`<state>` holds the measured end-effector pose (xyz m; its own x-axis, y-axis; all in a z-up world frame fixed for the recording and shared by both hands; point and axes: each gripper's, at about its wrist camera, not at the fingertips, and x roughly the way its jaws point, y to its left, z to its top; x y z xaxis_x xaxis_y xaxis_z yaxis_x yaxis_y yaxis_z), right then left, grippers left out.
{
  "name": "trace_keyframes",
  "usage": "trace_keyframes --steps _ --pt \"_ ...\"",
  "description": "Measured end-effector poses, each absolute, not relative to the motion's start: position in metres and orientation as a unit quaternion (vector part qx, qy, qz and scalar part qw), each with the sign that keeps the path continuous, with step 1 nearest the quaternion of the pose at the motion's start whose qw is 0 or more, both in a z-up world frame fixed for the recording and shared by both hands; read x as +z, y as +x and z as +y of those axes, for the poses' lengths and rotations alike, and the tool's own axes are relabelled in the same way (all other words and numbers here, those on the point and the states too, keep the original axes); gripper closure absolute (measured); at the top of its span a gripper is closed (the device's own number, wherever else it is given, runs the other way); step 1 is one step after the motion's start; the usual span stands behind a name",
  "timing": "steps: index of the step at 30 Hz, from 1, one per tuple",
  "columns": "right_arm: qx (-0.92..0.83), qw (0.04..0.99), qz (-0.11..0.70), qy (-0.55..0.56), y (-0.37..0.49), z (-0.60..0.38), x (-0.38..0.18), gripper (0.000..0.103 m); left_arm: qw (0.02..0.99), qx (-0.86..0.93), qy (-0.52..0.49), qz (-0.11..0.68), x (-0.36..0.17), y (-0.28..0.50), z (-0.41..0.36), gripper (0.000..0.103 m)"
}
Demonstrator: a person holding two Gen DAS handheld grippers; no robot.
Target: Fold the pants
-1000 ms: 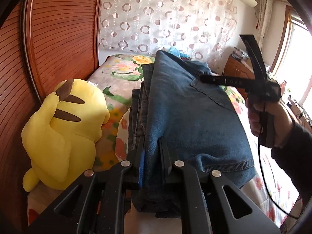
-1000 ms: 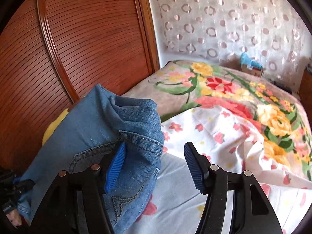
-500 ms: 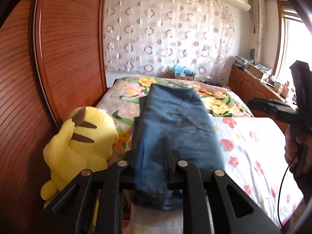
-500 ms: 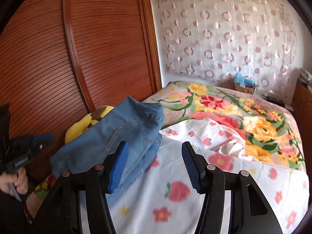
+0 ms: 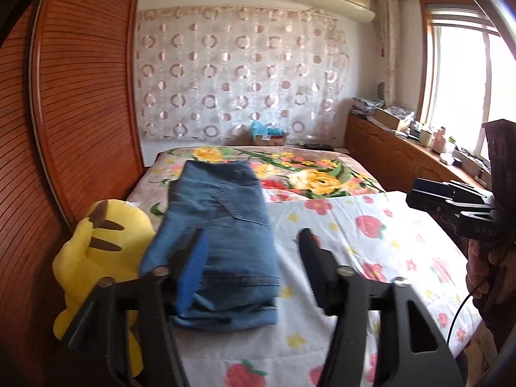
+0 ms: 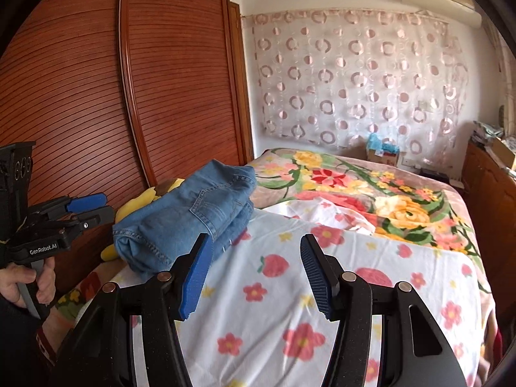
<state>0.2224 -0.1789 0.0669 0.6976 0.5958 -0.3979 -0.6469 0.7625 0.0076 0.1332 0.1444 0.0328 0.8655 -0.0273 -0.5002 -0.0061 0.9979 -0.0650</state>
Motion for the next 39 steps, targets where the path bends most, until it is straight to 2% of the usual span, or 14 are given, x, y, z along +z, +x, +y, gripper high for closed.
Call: trace_keyframes --steps 1,4,5,7,10,17,21,24,39 --pt "0.336 0.920 0.190 -0.066 0.218 -0.182 0.067 0.044 0.966 -0.008 -0.032 0.257 0.034 0.132 0.141 0.027" --pt "0.328 0.924 0.186 -0.063 0.206 -0.192 0.064 0.044 0.967 -0.021 -0.030 0.251 0.036 0.126 0.126 0.022" --pt "0.325 0.925 0.186 -0.063 0.201 -0.195 0.062 0.044 0.967 -0.023 -0.029 0.252 0.037 0.125 0.122 0.016" --pt "0.318 0.928 0.186 -0.060 0.192 -0.201 0.060 0.044 0.968 -0.022 -0.024 0.247 0.038 0.122 0.113 0.012" --pt "0.303 0.934 0.182 -0.056 0.176 -0.211 0.058 0.044 0.970 -0.022 -0.019 0.241 0.040 0.117 0.102 0.000" --pt "0.271 0.947 0.167 -0.039 0.137 -0.233 0.065 0.044 0.971 -0.034 -0.029 0.235 0.050 0.099 0.078 0.000" --pt "0.249 0.955 0.157 -0.036 0.113 -0.242 0.071 0.031 0.972 -0.020 -0.034 0.231 0.056 0.087 0.066 0.000" --pt "0.230 0.961 0.150 -0.033 0.097 -0.245 0.073 0.027 0.973 -0.020 -0.037 0.225 0.060 0.080 0.058 0.000" --pt "0.193 0.972 0.134 -0.011 0.057 -0.248 0.069 0.026 0.975 -0.038 -0.018 0.218 0.065 0.065 0.027 0.000"
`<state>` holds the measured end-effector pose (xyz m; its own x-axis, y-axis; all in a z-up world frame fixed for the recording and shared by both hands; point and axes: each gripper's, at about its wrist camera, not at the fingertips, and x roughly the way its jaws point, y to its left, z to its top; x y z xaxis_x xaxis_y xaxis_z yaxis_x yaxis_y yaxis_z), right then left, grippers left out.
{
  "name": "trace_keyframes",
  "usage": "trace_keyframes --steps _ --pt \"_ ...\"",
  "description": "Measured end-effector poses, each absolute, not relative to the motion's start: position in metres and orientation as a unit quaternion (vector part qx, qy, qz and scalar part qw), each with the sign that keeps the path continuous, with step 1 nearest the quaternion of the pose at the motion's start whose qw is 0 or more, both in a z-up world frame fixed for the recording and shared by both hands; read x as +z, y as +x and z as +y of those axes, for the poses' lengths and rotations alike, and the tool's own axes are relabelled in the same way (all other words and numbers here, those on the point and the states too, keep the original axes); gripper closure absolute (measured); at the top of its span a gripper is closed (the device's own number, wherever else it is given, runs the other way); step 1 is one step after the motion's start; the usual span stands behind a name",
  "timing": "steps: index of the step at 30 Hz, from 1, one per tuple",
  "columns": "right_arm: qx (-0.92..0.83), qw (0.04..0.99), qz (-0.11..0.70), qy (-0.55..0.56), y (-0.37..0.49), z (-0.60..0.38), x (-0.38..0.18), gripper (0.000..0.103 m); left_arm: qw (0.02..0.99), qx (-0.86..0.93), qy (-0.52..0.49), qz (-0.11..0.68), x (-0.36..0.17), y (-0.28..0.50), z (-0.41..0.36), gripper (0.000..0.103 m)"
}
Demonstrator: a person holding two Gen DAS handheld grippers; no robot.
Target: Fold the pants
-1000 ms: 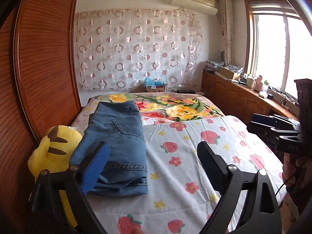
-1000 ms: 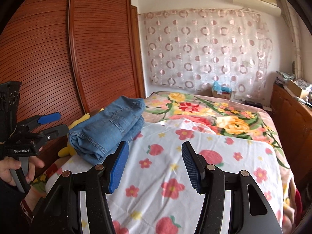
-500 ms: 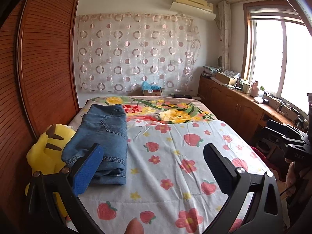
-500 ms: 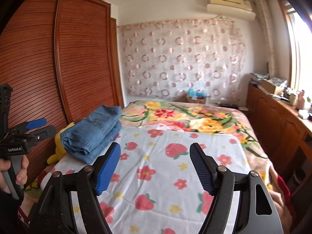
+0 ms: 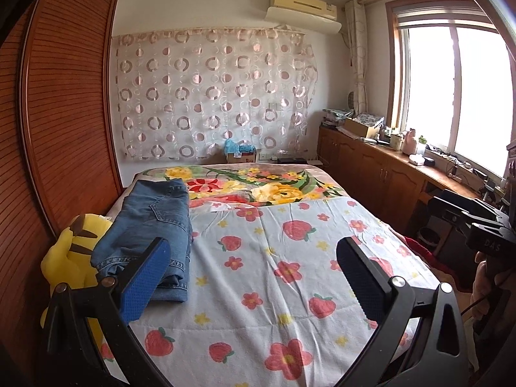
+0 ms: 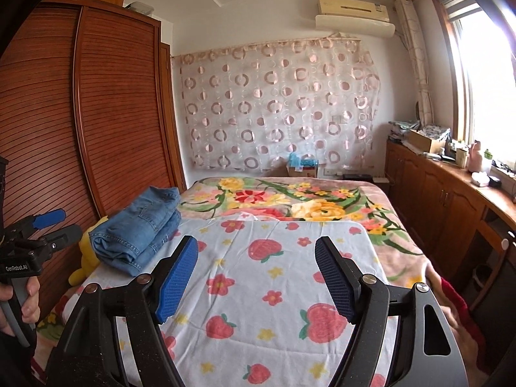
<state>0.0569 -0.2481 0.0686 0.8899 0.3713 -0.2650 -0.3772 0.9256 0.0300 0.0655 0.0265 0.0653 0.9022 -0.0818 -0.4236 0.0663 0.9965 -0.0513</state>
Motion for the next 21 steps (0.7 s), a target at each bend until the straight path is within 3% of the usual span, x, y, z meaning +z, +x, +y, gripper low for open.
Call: trace_keyframes --steps 21 --pt "0.190 0.973 0.131 -0.006 0.053 -0.263 0.069 0.026 0.976 -0.033 -0.018 0.215 0.066 0.062 0.025 0.000"
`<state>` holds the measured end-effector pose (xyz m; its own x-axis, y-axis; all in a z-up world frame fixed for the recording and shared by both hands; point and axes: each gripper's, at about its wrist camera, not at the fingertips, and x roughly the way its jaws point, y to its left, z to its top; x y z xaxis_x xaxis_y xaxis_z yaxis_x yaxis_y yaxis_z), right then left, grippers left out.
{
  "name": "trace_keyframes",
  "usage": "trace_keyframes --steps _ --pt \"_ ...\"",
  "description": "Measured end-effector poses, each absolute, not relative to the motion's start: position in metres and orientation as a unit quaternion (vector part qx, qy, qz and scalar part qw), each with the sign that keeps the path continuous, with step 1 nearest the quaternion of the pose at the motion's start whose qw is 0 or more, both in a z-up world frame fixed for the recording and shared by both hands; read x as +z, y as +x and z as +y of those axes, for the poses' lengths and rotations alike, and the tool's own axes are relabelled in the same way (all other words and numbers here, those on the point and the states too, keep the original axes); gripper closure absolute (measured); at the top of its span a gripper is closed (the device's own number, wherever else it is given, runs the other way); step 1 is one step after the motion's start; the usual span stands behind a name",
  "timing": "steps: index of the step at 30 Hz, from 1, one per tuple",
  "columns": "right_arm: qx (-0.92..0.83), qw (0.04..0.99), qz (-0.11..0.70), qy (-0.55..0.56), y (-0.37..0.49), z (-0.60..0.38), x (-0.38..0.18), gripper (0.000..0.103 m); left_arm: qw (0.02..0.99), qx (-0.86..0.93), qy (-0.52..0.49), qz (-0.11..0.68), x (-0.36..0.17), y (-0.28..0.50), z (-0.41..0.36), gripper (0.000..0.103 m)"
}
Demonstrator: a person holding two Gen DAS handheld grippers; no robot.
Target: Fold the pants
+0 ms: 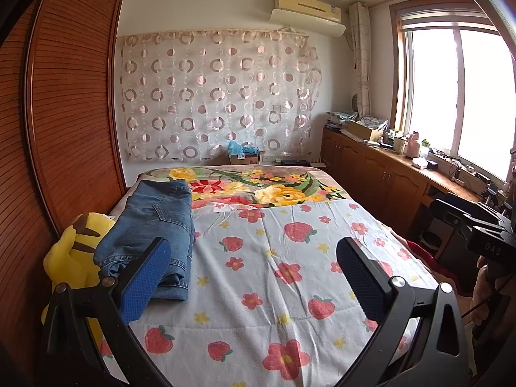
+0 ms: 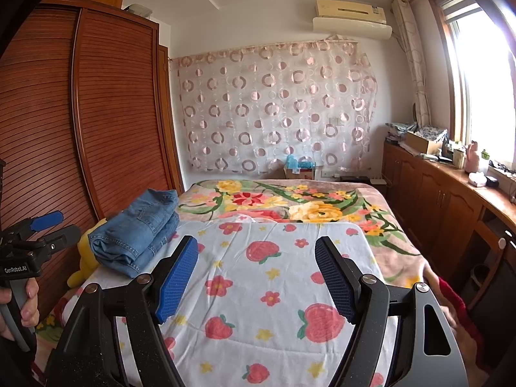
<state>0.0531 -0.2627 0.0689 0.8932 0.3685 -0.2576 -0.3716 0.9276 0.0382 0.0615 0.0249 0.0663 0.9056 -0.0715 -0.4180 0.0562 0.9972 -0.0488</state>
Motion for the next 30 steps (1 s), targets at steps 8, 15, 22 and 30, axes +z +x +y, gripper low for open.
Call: trace_keyframes --steps 8,15,22,30 --pt "0.191 0.973 0.131 -0.007 0.0544 -0.2646 0.0697 0.026 0.976 -0.033 -0.018 0.214 0.0662 0.0614 0.0250 0.000" --pt "0.192 0.973 0.130 -0.007 0.0546 -0.2660 0.0690 0.026 0.976 -0.033 -0.018 0.215 0.0656 0.0612 0.0250 0.000" --pt "0.192 0.973 0.130 -0.008 0.0559 -0.2658 0.0690 0.026 0.976 -0.033 -0.018 0.215 0.0649 0.0610 0.0250 0.000" --pt "0.193 0.973 0.130 -0.008 0.0574 -0.2666 0.0691 0.026 0.976 -0.033 -0.018 0.214 0.0646 0.0609 0.0249 0.000"
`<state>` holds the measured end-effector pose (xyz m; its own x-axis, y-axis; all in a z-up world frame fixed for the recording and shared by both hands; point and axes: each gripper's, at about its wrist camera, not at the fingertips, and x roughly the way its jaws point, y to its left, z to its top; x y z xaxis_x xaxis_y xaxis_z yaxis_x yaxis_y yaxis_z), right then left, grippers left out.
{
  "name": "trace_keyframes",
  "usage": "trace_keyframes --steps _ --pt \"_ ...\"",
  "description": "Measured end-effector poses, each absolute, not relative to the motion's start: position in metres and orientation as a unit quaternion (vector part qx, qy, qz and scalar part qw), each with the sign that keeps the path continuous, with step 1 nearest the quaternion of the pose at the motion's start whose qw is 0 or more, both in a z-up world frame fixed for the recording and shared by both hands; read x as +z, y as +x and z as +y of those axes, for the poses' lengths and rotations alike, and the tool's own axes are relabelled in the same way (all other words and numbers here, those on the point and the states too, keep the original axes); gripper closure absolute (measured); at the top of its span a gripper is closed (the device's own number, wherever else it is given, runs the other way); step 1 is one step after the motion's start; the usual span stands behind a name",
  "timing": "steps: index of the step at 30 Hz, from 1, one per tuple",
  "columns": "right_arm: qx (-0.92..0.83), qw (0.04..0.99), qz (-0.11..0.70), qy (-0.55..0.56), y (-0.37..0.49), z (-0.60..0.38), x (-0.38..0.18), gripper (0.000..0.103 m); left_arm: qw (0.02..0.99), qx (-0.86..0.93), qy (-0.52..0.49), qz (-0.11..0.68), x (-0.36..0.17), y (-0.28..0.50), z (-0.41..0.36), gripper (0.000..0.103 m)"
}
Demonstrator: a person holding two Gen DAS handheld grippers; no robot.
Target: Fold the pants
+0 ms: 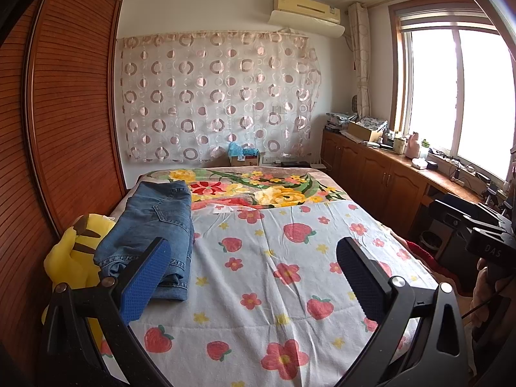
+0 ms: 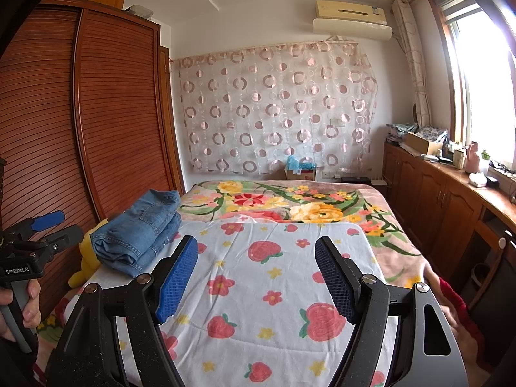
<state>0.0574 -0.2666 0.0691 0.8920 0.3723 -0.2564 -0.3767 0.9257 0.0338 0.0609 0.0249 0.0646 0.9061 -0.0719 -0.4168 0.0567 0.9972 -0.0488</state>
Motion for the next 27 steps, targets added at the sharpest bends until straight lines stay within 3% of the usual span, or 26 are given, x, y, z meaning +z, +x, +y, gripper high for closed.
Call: trace_keyframes --steps 27 --pt "0.194 0.973 0.124 -0.010 0.0563 -0.2651 0.0685 0.026 0.977 -0.034 -0.018 0.210 0.0690 0.0568 0.0232 0.000"
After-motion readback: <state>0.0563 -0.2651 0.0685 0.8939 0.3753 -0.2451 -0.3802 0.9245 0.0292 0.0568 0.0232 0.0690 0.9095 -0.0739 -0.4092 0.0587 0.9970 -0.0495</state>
